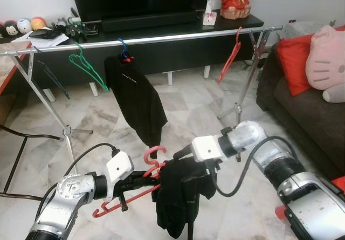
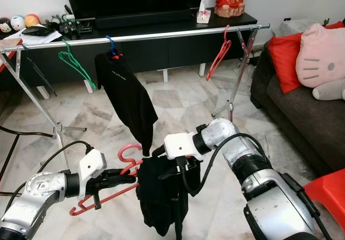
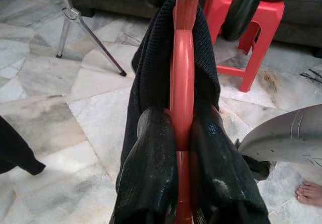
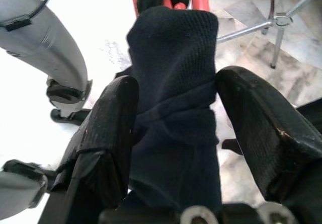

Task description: Hang hanger

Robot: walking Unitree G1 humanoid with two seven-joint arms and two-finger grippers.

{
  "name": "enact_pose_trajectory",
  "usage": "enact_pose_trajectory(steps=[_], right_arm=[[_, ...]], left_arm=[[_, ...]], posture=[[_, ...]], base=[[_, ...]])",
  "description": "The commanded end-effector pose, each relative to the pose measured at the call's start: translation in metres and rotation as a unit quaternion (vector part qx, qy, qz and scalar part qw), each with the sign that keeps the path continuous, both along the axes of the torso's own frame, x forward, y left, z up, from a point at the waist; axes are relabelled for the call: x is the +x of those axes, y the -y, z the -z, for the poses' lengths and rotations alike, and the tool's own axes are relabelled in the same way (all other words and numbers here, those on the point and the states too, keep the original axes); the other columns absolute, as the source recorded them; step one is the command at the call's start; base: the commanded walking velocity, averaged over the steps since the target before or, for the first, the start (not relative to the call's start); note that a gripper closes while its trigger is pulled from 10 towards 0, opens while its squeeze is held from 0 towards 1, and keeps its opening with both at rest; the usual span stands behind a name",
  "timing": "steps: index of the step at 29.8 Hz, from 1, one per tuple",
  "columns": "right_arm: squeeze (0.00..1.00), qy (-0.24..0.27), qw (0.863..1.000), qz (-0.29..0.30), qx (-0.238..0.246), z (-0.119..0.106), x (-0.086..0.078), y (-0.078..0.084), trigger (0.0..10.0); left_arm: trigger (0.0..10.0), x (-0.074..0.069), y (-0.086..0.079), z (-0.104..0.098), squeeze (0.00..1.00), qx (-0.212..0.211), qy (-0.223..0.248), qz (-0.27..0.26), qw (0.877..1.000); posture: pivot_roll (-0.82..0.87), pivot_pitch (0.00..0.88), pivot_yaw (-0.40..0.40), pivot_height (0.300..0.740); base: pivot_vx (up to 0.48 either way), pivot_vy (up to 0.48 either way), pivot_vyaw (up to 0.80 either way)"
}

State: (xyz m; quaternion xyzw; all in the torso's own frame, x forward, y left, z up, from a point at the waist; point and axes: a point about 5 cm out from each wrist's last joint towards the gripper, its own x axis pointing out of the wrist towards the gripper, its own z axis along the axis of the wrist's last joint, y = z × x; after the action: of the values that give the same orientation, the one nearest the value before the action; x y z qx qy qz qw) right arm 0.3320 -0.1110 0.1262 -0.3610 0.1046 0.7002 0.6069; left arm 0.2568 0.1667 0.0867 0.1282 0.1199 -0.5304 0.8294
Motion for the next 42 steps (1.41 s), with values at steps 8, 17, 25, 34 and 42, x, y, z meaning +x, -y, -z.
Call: enact_pose_trajectory(steps=[8,17,25,34,42], right_arm=[[0.0,-0.009,1.0,0.002,-0.021,0.009,-0.001,-0.002,10.0],[0.0,-0.014,0.999,0.025,-0.038,0.023,-0.003,-0.007,10.0],[0.0,-0.014,0.999,0.039,-0.036,0.026,-0.002,-0.009,10.0],[0.0,-0.01,0.998,0.046,-0.039,0.027,-0.001,-0.007,0.0],[0.0,-0.014,0.998,0.049,-0.043,0.031,-0.003,-0.007,0.0]], left_arm=[[10.0,0.004,0.003,-0.01,0.0,-0.009,0.023,0.007,1.0],[10.0,0.005,0.006,-0.009,0.0,-0.013,0.022,0.005,1.0],[10.0,0.004,0.007,-0.009,0.0,-0.015,0.023,0.003,1.0],[10.0,0.005,0.006,-0.009,0.0,-0.014,0.025,0.002,1.0],[10.0,0.006,0.007,-0.009,0.0,-0.015,0.025,0.002,1.0]], posture=[[-0.08,0.0,0.034,0.74],[-0.08,0.0,0.031,0.74],[-0.08,0.0,0.029,0.74],[-0.08,0.0,0.029,0.74],[-0.08,0.0,0.031,0.74]], base=[[0.0,0.0,0.0],[0.0,0.0,0.0],[0.0,0.0,0.0],[0.0,0.0,0.0],[0.0,0.0,0.0]])
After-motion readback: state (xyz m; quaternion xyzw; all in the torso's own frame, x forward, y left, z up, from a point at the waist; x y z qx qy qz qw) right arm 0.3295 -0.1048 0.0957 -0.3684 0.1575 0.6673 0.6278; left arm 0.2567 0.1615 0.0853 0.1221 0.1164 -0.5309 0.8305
